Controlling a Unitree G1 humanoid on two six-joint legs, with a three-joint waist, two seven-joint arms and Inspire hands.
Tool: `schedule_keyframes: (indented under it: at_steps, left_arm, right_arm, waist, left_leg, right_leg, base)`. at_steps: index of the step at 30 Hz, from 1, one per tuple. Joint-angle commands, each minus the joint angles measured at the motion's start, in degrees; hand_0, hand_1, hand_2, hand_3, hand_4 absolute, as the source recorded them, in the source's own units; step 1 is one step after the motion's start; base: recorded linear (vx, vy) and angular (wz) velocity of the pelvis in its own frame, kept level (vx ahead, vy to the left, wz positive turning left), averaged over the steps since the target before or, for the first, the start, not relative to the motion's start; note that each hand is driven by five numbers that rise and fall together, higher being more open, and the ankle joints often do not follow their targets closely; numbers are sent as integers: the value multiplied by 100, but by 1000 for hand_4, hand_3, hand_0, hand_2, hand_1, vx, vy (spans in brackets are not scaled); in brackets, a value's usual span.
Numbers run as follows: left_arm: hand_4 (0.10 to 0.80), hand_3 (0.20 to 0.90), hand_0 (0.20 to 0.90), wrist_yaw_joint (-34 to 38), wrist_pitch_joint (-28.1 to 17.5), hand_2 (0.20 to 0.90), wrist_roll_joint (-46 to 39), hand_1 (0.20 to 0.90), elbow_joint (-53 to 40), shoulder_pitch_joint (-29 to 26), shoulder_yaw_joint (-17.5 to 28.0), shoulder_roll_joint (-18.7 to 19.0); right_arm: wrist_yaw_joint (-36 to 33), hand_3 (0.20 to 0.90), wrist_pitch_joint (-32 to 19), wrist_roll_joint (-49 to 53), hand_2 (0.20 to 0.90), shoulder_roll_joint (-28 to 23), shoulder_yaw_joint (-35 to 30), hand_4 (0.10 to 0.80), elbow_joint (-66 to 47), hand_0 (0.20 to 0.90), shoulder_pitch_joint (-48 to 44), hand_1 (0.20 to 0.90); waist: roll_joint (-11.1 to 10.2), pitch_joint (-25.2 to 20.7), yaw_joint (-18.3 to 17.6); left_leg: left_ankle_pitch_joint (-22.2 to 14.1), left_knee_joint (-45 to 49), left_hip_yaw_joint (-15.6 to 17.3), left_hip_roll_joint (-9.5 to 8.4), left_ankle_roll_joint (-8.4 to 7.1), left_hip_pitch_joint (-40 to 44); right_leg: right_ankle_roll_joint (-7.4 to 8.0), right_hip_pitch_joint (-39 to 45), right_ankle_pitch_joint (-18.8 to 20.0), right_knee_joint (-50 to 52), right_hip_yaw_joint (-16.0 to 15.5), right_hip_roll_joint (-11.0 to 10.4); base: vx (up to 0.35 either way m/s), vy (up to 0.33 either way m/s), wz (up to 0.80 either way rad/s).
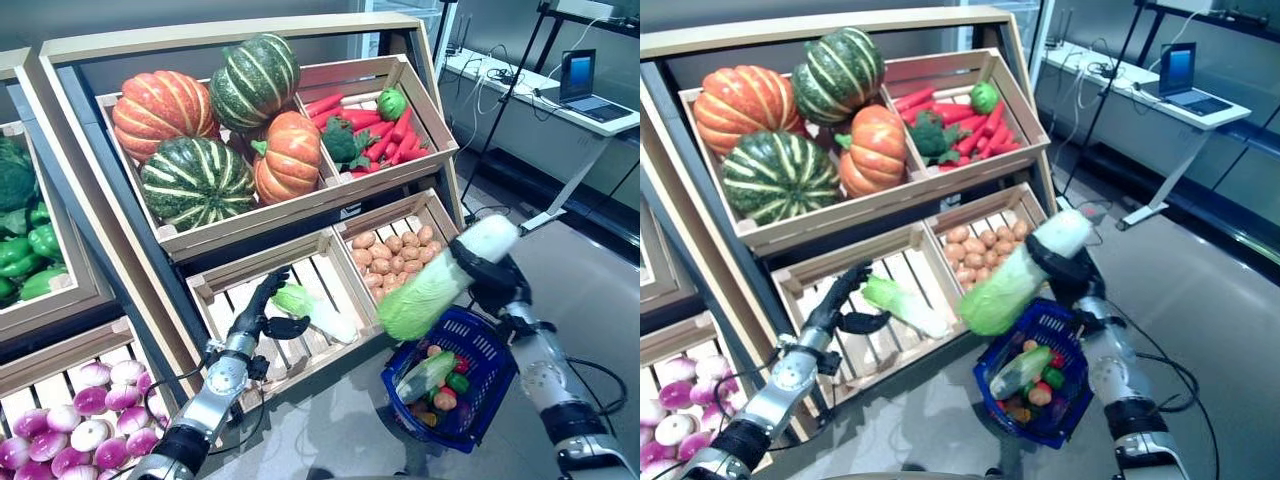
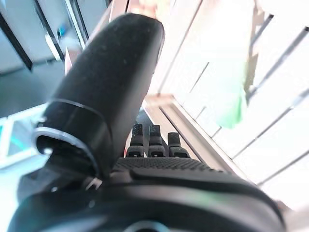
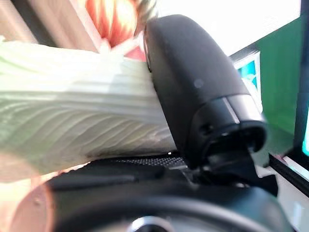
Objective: Put vegetables into the basket
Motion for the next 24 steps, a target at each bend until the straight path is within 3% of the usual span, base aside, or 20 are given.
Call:
schedule_keyframes:
  at_steps: [1,13,21,24]
  left_arm:
    - [800,900,900,-335,-443,900,-508,900,-150,-677,180,213]
    - [800,900,900,169,-360,900,-894,900,-169,-1407,194,564]
    - [800,900,900,-37,-285,900,-864,900,-469,-1382,57,494]
    - [800,900,900,-18,-324,900,-1100,900,-503,-1209,79,282]
  right_arm:
    - [-298,300,-903,-129,300,-537,-542,400,68,300,-533,300]
    - [-1009,300,-764,-801,300,-1033,-543,400,1979,300,-1013,300]
    - [-1210,300,-723,-751,300,-832,-547,400,2098,300,-993,300]
    - [-1284,300,-714,-738,300,-654,-594,400,2030,300,-1035,300]
  waist:
    - [-41,-101,34]
    - [9,53,107]
    - [45,55,168]
    - [-48,117,65]
  left_leg:
    - [-291,12,-13,144,-28,1]
    - [-269,27,-63,165,-58,-27]
    - [-303,12,-180,166,-54,-45]
    - [-371,681,29,317,-121,-65]
  right_leg:
    - [-14,7,131,12,56,-248]
    - [-14,6,136,24,-23,-280]
    - [-46,32,89,12,-25,-226]
    - [-200,-7,88,81,171,-176]
  base:
    - [0,0,0]
    - [-6,-16,0]
    - [13,-71,2]
    - [24,-109,2]
